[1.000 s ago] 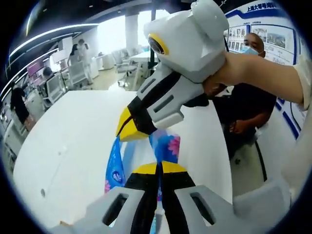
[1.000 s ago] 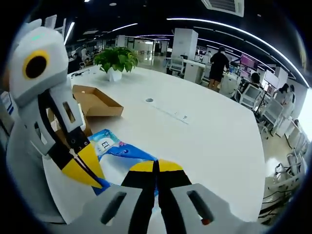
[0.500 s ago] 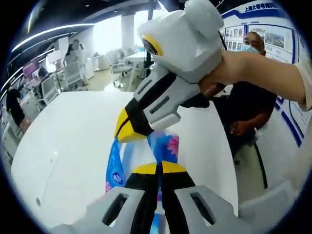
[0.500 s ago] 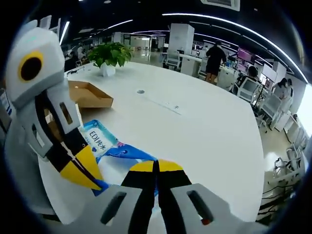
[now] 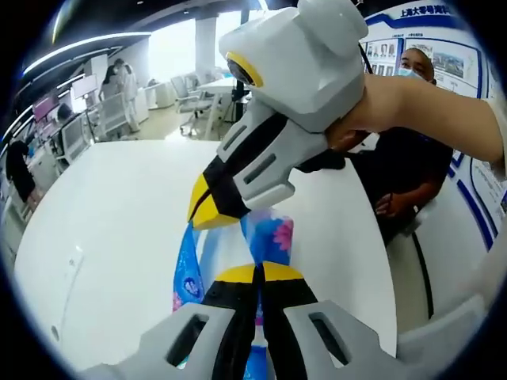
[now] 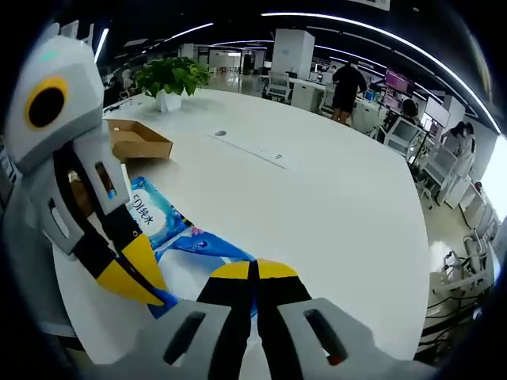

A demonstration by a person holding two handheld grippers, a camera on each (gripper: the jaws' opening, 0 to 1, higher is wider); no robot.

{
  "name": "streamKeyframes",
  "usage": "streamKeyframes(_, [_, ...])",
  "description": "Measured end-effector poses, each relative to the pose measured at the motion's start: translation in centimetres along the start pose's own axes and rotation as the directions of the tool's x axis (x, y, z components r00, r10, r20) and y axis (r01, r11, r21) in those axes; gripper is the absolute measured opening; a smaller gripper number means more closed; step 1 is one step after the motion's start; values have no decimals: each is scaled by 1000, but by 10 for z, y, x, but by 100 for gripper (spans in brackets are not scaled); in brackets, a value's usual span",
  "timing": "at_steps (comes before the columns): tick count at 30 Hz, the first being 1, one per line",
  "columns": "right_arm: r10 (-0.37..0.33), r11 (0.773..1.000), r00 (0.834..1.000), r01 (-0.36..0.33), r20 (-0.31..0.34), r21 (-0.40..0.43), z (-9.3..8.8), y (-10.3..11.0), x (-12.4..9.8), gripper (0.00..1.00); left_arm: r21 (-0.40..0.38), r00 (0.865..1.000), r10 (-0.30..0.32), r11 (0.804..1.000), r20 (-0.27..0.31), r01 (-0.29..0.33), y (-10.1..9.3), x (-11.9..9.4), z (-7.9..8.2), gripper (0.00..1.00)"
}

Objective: Operate the shoe box by opening the lid, removing the specified soft item, and placing it in the target area until the item is outside and the box remains undamaged.

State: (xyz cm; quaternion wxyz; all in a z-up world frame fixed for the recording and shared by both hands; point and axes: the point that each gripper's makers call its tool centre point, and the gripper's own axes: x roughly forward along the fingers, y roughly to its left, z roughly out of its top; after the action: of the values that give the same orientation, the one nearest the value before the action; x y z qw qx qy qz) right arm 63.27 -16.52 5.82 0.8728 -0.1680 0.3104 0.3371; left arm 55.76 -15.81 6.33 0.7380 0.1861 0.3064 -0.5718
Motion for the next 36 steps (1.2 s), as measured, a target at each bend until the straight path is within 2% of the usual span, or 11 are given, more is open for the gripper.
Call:
streamKeyframes(10, [4, 1000, 999, -4, -33, -5, -18, -3, 12, 0, -15, 999, -16, 1000, -32, 16, 4, 19, -14, 0])
streamKeyframes(18, [11, 1000, 999, -10, -49, 9, -31, -5, 21, 0, -22, 998, -36, 999, -56, 35, -1, 33, -24, 0])
streamKeyframes(26, [8, 1000, 999, -8, -45, 17, -32, -6, 22, 0, -38, 997, -47, 998, -54, 45, -3, 38, -25, 0])
streamKeyframes(36, [8, 1000, 998, -7, -55, 10, -34, -3, 21, 0, -23, 997, -46, 999, -56, 45, -6, 40, -27, 0])
